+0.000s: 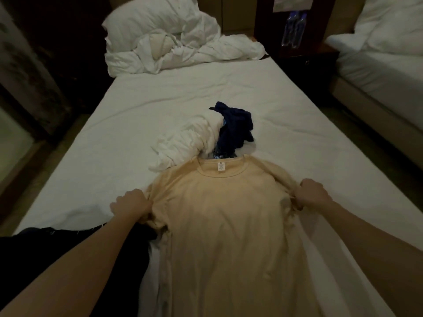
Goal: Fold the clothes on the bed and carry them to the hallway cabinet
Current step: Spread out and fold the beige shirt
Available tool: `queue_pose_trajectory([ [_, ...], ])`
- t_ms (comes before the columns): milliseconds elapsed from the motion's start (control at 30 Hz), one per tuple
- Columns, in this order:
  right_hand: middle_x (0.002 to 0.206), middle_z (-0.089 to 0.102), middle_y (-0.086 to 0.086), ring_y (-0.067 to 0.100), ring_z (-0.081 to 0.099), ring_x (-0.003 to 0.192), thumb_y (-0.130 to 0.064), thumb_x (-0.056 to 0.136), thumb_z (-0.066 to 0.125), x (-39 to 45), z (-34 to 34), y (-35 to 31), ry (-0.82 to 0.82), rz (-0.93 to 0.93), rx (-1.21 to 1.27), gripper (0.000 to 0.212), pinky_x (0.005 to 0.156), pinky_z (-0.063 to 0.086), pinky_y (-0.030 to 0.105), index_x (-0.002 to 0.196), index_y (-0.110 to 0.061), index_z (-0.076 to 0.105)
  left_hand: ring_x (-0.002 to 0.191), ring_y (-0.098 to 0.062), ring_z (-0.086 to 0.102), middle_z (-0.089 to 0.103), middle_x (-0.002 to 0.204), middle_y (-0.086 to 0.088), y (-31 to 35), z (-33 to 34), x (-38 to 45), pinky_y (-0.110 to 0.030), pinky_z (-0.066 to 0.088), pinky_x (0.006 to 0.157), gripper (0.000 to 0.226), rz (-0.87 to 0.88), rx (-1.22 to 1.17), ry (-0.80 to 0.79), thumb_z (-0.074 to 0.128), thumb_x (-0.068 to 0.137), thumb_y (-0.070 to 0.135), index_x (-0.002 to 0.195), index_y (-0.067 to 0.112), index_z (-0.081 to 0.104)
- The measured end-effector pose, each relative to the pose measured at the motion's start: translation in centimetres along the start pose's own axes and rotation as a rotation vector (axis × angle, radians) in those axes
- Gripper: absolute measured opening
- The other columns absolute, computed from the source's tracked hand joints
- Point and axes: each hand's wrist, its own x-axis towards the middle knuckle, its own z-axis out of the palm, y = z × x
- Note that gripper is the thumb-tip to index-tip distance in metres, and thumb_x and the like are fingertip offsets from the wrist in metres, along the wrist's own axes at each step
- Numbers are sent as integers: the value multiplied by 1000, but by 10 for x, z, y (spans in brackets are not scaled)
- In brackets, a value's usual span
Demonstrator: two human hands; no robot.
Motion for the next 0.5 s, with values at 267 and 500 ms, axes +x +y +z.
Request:
queue_pose_trajectory([
  [267,92,59,12,27,56,80,-40,94,59,-10,-22,-12,108,-199,458,33,62,40,32,94,-8,51,87,-26,56,61,93,-8,42,-54,-25,-34,44,77,26,69,-738,306,65,91,37,93,11,60],
  [500,92,66,3,23,62,85,-33,84,74,-11,-32,-37,164,-292,662,26,69,55,39,98,-12,64,81,-30,70,67,100,-12,132,-51,-37,-42,61,69,36,211,-1390,-231,68,93,30,118,10,54],
])
